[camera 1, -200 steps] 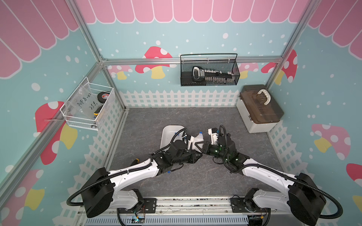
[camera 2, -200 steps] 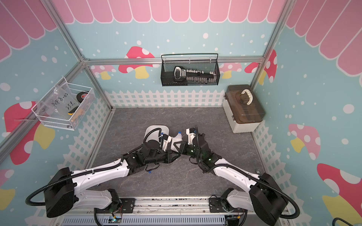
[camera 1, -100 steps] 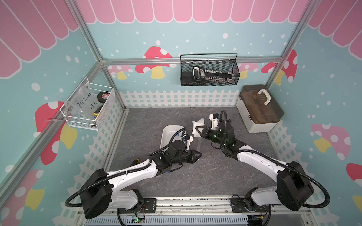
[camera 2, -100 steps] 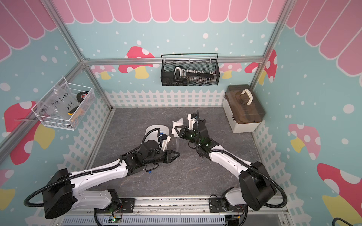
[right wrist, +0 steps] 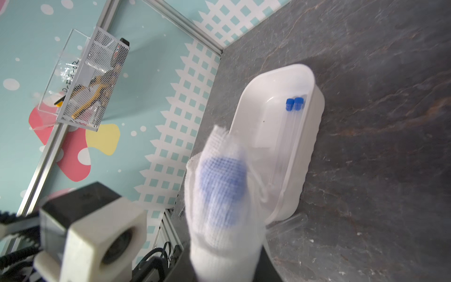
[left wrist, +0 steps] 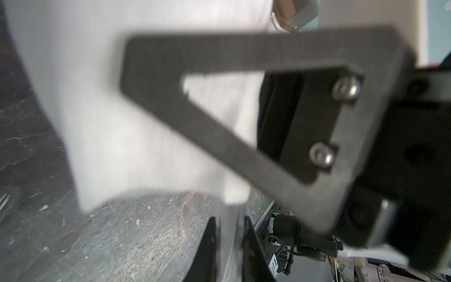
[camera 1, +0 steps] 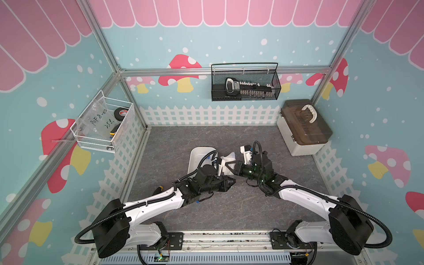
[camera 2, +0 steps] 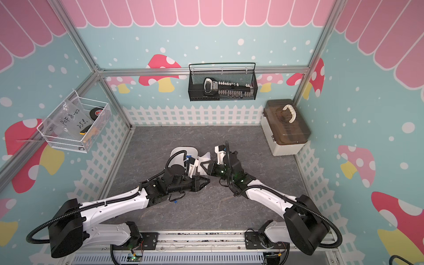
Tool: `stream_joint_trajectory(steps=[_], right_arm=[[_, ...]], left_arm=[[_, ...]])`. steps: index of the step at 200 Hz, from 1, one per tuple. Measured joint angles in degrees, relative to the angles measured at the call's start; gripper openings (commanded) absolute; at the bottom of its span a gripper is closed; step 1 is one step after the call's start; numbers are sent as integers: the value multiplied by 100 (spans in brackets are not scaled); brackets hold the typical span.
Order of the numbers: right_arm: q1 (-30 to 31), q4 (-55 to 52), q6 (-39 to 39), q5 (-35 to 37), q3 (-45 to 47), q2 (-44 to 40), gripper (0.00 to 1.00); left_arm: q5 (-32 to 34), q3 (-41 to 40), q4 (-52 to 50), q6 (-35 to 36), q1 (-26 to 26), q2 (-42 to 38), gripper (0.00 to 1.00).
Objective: Wipe the exteriors of test tubes
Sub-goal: Wipe the dirt from the test tube.
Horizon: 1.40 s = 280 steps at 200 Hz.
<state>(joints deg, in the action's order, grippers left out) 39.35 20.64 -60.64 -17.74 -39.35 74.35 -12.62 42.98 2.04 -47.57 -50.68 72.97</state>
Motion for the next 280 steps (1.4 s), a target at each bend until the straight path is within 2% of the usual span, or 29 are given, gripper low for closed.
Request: stream_joint_trajectory(steps=[53, 114, 150, 181, 236, 280], right_arm=[[103, 7, -44, 177, 122, -96, 21], [-568, -2, 192, 9, -1147, 914, 21], [-704, 17, 249, -138, -1443, 1012, 20], [-605, 39, 212, -146, -1097, 828, 21], [11, 15, 2, -26, -101, 87, 21], [243, 15, -136, 170, 157, -101, 21]], left_arm=[[0, 0, -44, -2, 4, 0, 10], [4, -87, -52, -2, 20, -31, 10], [46, -87, -50, 0, 31, -96, 10], [46, -87, -57, -2, 31, -98, 10], [46, -90, -52, 0, 68, -98, 10], [44, -90, -66, 0, 107, -98, 10]])
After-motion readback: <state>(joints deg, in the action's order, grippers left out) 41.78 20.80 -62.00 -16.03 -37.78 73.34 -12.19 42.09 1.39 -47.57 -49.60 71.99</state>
